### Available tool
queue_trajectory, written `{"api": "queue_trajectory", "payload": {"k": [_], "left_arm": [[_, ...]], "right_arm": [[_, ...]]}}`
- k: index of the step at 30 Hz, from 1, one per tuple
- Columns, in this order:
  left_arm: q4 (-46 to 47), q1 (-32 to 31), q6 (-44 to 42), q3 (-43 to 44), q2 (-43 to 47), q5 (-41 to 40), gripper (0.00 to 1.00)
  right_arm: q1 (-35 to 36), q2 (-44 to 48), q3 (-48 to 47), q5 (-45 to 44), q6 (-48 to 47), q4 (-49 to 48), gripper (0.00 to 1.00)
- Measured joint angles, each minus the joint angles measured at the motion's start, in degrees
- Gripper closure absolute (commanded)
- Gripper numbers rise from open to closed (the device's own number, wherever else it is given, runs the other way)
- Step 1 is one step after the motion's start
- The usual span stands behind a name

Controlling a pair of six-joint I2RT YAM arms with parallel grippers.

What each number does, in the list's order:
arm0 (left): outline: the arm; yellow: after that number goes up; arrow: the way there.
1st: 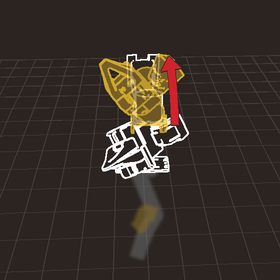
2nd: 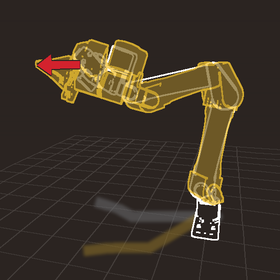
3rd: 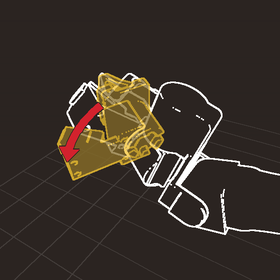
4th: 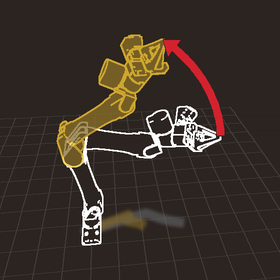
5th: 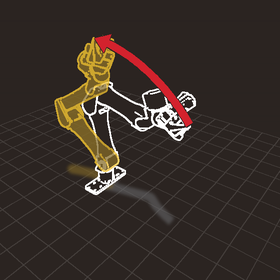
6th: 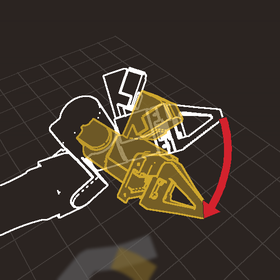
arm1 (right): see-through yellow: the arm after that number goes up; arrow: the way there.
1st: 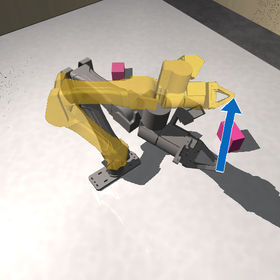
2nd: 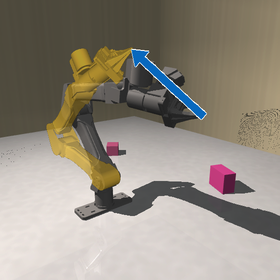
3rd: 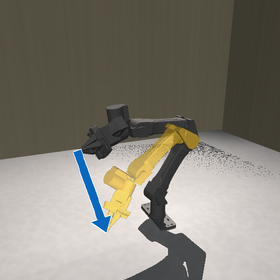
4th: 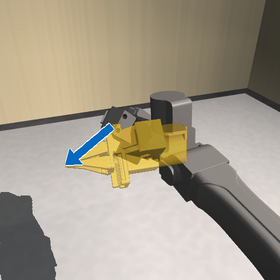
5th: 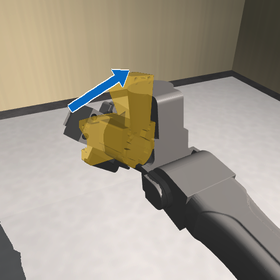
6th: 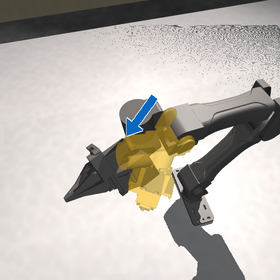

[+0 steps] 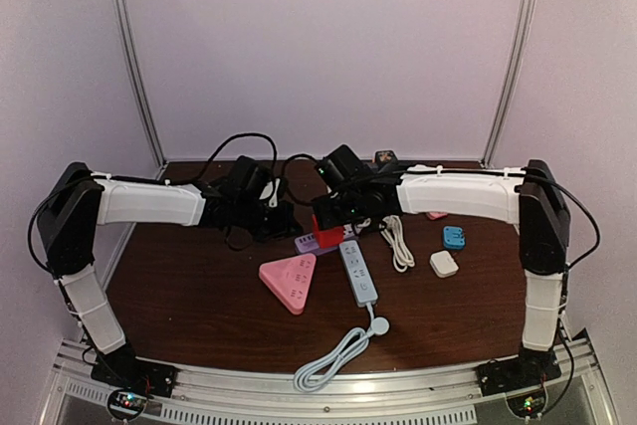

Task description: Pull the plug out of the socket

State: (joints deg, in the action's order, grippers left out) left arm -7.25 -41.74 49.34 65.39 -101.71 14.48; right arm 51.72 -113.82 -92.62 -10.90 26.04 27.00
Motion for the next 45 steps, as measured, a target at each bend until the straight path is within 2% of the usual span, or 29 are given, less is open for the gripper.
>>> {"api": "queue_trajectory", "payload": {"k": [4, 12, 18, 29, 45], "left_arm": [[0.0, 0.0, 0.1, 0.0, 0.0, 0.0, 0.99], [0.1, 0.0, 0.2, 0.0, 0.0, 0.1, 0.99], [-0.4, 0.0, 0.2, 0.4, 0.0, 0.1, 0.99], [-0.9, 0.4, 0.2, 3.3, -0.6, 0.2, 0.99], [-0.1, 1.3, 0.1, 10.5, -8.7, 1.3, 0.99]], "right_arm": [[0.0, -0.7, -0.1, -0.1, -1.5, -1.3, 0.40], [0.0, -3.0, -1.8, -1.5, -2.8, -2.2, 0.68], [0.0, -3.0, -1.7, -1.7, -3.0, -2.3, 0.79], [0.0, -2.2, 1.1, -2.1, -2.2, -6.1, 0.83], [0.0, 0.0, 5.6, -1.3, -0.7, -10.6, 0.86]]}}
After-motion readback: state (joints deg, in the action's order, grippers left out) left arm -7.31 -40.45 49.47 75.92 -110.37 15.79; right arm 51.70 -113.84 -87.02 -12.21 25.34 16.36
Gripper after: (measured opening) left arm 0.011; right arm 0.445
